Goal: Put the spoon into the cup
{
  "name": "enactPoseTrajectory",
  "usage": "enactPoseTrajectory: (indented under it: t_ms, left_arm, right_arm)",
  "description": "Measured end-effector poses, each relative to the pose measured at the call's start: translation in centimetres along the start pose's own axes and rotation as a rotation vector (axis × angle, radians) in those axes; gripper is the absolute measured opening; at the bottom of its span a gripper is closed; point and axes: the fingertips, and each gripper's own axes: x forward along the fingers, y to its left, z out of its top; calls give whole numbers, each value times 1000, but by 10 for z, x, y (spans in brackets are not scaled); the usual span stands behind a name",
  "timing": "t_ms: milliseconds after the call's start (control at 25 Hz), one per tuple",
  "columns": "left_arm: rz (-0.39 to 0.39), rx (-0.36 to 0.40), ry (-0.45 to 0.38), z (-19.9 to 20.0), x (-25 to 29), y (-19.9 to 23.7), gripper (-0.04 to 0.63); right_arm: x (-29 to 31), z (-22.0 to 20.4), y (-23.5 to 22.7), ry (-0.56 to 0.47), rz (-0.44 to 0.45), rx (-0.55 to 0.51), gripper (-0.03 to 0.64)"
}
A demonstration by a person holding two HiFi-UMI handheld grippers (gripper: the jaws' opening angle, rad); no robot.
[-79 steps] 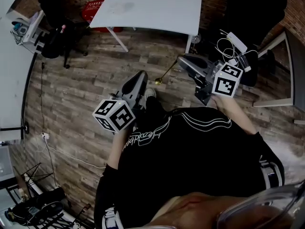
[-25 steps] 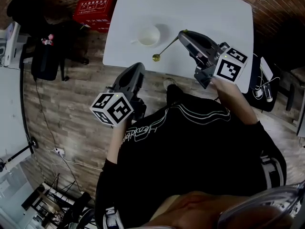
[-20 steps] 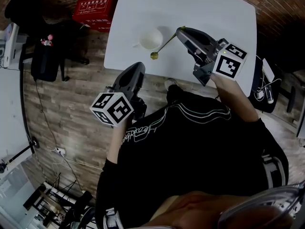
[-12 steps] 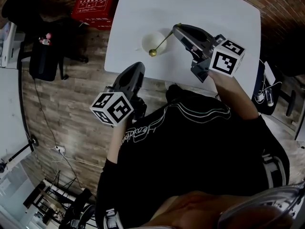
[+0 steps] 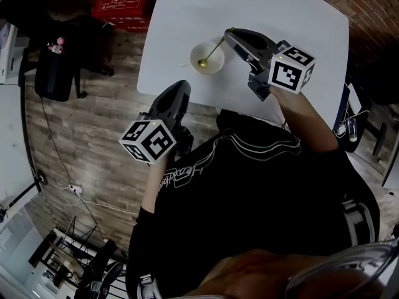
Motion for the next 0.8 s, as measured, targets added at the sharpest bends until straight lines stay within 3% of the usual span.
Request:
enactPoseTrajectory:
  t_ms: [800]
  left_arm:
    - [35,-68,12,-8,9,37,8]
  right_arm:
    - [31,-47,-34,126,-56,8,0]
